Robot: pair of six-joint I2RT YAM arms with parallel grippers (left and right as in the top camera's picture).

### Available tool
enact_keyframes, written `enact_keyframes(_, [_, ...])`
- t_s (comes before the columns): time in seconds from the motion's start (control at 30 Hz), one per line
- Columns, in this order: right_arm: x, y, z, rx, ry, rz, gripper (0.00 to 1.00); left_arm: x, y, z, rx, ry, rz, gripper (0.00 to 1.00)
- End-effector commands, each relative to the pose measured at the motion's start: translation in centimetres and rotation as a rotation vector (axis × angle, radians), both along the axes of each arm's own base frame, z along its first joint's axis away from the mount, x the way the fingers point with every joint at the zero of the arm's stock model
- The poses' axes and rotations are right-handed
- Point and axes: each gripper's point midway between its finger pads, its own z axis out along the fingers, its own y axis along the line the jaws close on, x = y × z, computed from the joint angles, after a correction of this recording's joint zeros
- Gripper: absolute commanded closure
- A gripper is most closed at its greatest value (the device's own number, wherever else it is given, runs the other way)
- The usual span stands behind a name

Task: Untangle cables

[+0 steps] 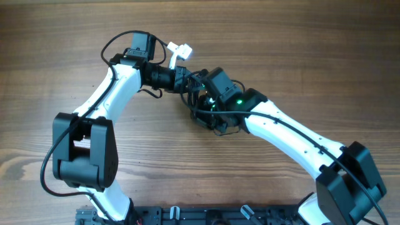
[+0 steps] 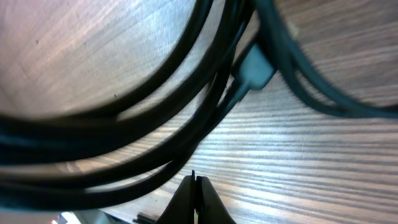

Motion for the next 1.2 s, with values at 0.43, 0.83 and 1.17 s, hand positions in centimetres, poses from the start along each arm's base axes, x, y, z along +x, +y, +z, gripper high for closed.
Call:
enact_keyframes(0.43, [6.1,-9.0,4.0,-0.214,-0.371,0.096,0.79,1.7,1.3,-1.2,0.141,-0.070,0.062,0.94])
enact_keyframes(0.83, [7.5,-9.8,3.3,-0.303,-0.480,0.242,0.71,-1.2,-0.6,3.4,-0.173,-0.137,-0.113,0.96])
enact_keyframes(1.17, [9.0,-8.2,3.1,-0.248,-0.524,0.243,0.53,-2.2,-0.9,5.6,-0.308,-0.100,-0.144,0.96])
